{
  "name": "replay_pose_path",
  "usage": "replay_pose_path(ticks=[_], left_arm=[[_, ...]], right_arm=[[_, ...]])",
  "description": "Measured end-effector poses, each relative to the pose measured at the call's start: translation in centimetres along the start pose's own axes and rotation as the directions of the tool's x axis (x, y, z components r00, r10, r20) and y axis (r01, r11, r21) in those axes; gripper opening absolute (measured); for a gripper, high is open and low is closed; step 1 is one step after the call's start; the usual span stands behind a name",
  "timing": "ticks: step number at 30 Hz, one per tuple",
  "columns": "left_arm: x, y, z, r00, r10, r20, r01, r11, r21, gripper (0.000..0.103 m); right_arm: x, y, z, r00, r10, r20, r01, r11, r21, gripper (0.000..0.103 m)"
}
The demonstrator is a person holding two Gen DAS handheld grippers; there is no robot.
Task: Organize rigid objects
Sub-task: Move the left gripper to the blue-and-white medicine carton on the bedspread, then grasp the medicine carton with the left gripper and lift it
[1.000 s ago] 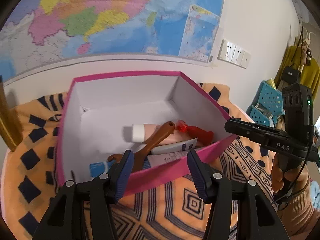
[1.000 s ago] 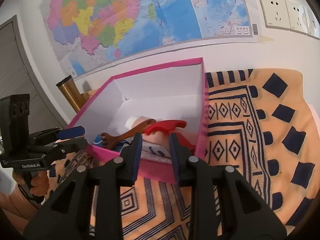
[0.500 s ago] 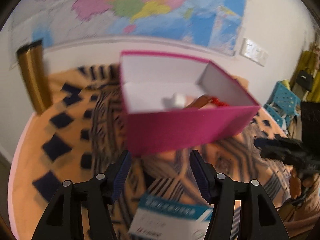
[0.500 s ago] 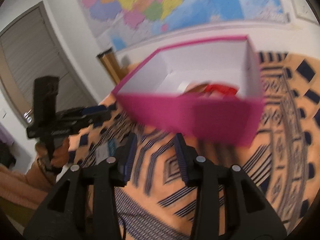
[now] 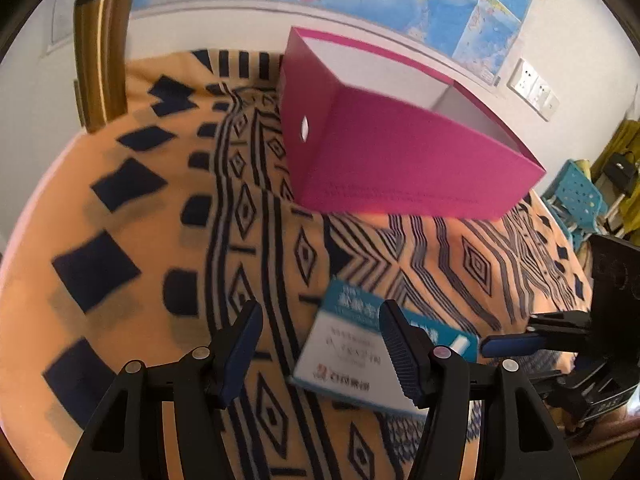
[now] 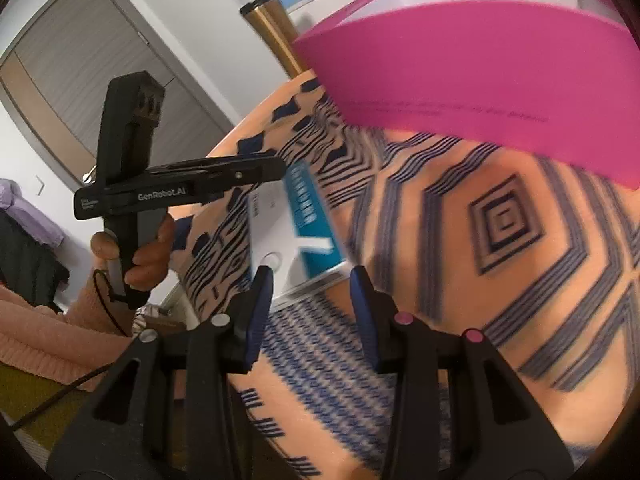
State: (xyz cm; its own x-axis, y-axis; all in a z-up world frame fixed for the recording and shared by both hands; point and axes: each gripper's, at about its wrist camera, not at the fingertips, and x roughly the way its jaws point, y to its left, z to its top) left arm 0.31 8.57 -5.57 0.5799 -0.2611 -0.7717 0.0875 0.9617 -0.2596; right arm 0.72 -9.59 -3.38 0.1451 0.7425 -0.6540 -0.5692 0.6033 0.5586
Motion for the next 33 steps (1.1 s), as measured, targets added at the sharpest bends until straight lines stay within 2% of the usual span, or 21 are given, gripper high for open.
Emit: replay_pose_path(ticks=[3, 8, 17, 22, 27, 33], left_arm=[[0.3, -0.4, -0.6, 0.999, -0.02, -0.028, 0.02, 1.0, 0.016, 0.06], [0.3, -1.6, -1.4, 0.997, -0.062, -0.043, 0.063, 0.997, 0.044, 0.059], [0.7, -4.5, -1.7, 0.99, -0.131, -0.06, 0.136, 0.987, 0.089, 0.059], [1.0, -4.7, -1.1, 0.994, -0.103, -0.042, 0.106, 0.992, 0.065, 0.057], [1.4, -4.4, -0.8, 0.993, -0.105, -0.051, 0.108, 0.993, 0.053, 0.044], [1.3, -4.6, -0.8, 0.993, -0.1, -0.057, 0.103, 0.994, 0.044, 0.044]], right_arm=[[0.8, 0.2, -0.1, 1.0, 0.024, -0.013, -0.024, 1.0, 0.01, 0.042], [1.0, -0.4, 0.2, 1.0, 0.01, -0.004, -0.01, 0.999, 0.044, 0.042], [-0.8, -2.7, 1.7, 0.993, -0.108, 0.051, 0.104, 0.992, 0.07, 0.042], [-1.1, -4.6, 2.0, 0.988, -0.138, 0.066, 0.13, 0.985, 0.118, 0.042], [-1.4, -4.8, 1.6, 0.988, -0.136, 0.069, 0.126, 0.984, 0.129, 0.042], [-1.1, -4.5, 1.5, 0.986, -0.155, 0.067, 0.146, 0.982, 0.122, 0.038]])
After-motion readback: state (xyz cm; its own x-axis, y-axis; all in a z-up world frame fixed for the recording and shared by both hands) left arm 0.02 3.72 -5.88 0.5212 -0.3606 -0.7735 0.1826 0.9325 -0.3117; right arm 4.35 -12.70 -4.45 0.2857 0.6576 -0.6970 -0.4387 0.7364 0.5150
